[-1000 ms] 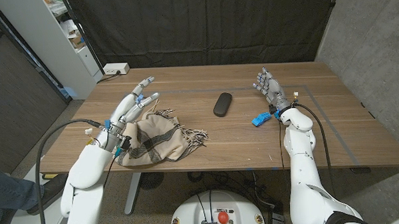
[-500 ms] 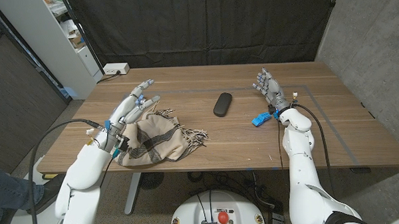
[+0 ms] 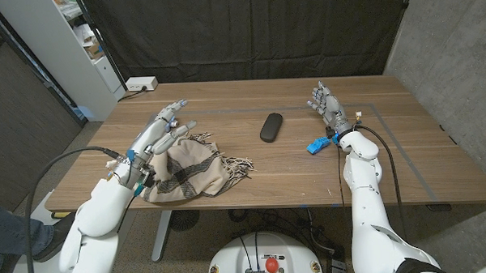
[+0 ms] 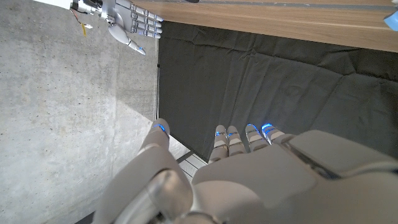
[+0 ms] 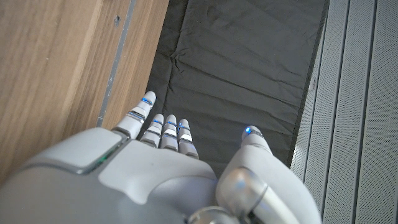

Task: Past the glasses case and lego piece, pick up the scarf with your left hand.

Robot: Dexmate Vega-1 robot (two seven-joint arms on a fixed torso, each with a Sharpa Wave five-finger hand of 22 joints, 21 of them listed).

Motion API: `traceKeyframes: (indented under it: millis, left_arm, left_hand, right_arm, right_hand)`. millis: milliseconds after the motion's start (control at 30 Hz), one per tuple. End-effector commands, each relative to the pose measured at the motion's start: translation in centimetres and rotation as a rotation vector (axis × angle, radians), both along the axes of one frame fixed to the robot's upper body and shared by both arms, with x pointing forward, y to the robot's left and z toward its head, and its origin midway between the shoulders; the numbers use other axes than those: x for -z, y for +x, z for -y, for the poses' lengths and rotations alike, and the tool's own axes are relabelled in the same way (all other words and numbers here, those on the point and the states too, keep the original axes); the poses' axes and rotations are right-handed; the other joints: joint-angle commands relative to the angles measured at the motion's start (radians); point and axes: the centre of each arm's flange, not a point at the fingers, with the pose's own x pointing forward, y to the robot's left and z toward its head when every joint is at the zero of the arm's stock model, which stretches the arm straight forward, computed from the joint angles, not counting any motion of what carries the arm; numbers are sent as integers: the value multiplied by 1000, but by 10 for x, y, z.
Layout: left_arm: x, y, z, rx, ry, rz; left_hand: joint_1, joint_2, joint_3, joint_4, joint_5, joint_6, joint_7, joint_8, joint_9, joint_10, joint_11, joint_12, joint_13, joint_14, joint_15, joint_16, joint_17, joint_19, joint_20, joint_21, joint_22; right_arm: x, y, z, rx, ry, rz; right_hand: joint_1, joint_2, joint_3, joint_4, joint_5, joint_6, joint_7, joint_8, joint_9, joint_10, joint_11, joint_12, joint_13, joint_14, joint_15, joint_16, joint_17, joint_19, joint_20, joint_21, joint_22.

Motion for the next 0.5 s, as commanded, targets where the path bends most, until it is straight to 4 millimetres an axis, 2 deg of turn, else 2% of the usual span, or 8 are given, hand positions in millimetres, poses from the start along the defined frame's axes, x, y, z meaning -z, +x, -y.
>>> traceKeyframes:
  millis: [33,500]
  left_arm:
    - [6,-9,-1,-66,35,-21]
    - [9,-17,-2,-133,76,-19]
  left_hand:
    - [15,1,1,-4,1,12,3,5,5,1,-2,-1,6,2,1,2,2,-4,7,1,2]
    - [26,-1,3,-7,2,13,2,4,5,1,-4,-2,6,2,1,1,2,-3,10,1,2]
  right_arm:
    - [-2,-2,-2,-1,-14,-4]
    - [1,-4,-5,-4,-19,-12]
  right_hand:
    - [-1,7,2,-9,7,5,-1,6,4,6,0,-5,3,2,5,0,3,-7,0,1,3]
    - [-1,7,2,-11,7,4,-2,6,4,8,0,-5,3,1,5,-1,3,-7,0,1,3]
